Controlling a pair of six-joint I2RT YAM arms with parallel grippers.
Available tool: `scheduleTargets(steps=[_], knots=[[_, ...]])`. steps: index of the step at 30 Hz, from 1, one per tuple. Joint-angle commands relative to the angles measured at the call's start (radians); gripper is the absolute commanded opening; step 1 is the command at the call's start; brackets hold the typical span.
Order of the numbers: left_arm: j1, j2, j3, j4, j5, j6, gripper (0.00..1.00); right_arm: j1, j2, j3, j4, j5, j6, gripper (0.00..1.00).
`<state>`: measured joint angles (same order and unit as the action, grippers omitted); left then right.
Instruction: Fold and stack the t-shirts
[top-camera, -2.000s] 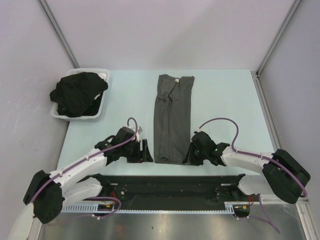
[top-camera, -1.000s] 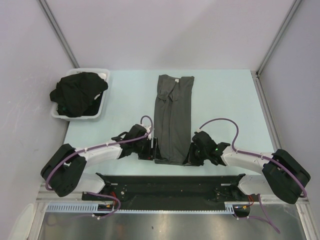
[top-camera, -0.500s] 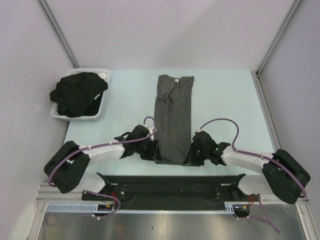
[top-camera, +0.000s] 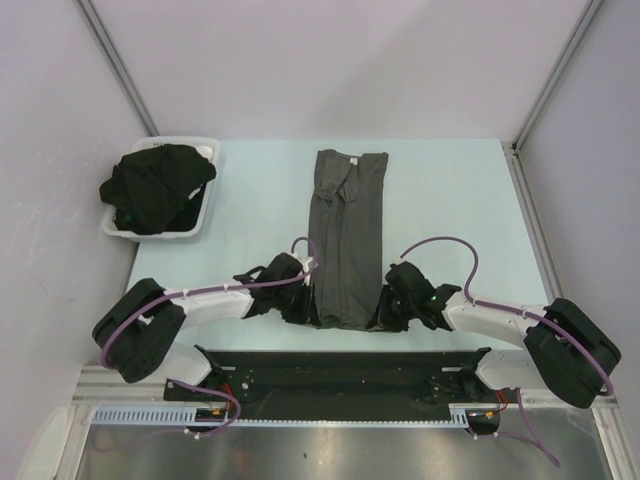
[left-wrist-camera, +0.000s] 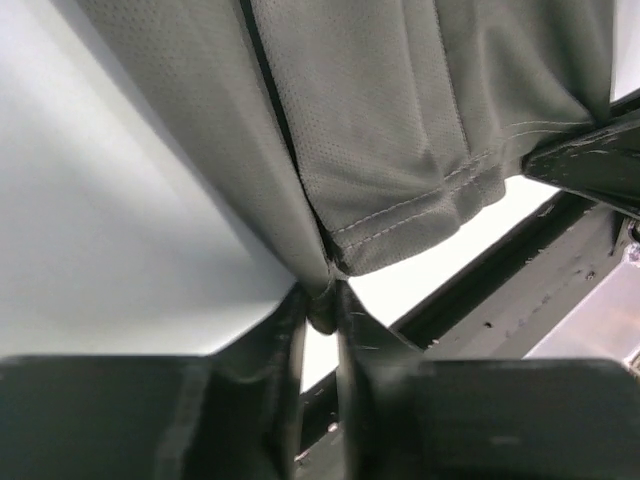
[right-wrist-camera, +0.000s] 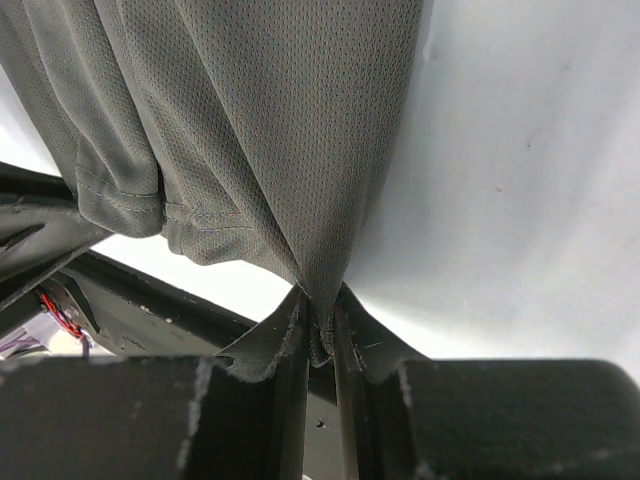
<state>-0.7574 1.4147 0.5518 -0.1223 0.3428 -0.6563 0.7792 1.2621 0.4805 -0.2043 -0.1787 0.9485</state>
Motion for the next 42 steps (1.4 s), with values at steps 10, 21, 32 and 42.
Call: scheduleTargets(steps=[10, 21, 32, 42], knots=[[-0.019, 0.027, 0.108, -0.118, -0.082, 0.053, 0.00, -0.060, -0.081, 0.056, -0.096, -0.025, -0.054, 0.17], [-0.019, -0.046, 0.244, -0.257, -0.149, 0.095, 0.00, -0.153, -0.087, 0.121, -0.156, -0.074, -0.132, 0.17], [-0.016, -0.031, 0.381, -0.347, -0.228, 0.155, 0.00, -0.281, 0.028, 0.308, -0.201, -0.126, -0.281, 0.17], [0.029, 0.045, 0.503, -0.372, -0.248, 0.207, 0.00, -0.353, 0.203, 0.466, -0.191, -0.188, -0.364, 0.17]])
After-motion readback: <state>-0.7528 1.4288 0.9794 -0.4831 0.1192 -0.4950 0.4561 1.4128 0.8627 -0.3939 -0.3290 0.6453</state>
